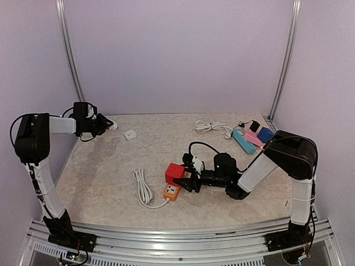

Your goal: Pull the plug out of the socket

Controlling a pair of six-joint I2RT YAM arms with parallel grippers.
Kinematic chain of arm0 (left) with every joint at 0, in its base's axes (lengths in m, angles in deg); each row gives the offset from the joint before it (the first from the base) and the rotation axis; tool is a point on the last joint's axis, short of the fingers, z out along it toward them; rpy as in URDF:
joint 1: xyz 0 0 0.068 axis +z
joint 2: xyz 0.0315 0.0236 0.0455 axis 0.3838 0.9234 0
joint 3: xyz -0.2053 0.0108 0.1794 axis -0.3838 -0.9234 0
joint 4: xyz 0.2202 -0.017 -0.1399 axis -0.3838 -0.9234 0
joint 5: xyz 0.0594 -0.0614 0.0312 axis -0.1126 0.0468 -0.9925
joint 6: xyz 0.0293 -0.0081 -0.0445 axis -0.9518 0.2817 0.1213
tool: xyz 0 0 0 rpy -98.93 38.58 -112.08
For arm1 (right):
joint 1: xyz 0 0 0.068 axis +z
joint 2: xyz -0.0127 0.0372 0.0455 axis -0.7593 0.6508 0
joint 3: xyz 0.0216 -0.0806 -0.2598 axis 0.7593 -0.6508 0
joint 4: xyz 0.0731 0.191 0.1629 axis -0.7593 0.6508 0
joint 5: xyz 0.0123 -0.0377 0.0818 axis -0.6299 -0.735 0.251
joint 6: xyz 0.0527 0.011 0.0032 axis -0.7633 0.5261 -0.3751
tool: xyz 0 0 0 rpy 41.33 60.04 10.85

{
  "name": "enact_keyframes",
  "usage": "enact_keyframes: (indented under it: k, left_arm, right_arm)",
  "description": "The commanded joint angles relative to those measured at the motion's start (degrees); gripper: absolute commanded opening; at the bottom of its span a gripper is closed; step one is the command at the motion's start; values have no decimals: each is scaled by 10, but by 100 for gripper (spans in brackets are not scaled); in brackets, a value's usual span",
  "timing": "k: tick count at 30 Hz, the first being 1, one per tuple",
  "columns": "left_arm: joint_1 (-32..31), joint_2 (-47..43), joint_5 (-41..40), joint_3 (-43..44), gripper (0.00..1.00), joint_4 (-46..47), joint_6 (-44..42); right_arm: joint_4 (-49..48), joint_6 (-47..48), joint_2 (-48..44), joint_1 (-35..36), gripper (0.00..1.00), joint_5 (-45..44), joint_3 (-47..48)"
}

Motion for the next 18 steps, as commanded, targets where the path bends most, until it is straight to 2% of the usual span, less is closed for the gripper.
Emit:
enact_keyframes:
  k: [1,13,15,18]
  left_arm:
    - [9,57,21,59,7,-2,12]
    - [20,158,46,126,12,-12,31]
    - [21,167,43,130,17,-20,33]
    - [22,170,28,134,31,-31,32]
  right_arm:
    - [91,1,33,-7,15,-11,-8]
    - [94,0,32,-6,15,-10,-6]
    - [94,1,31,-6,16,-10,-7]
    - [93,0,30,-7,16,-10,-7]
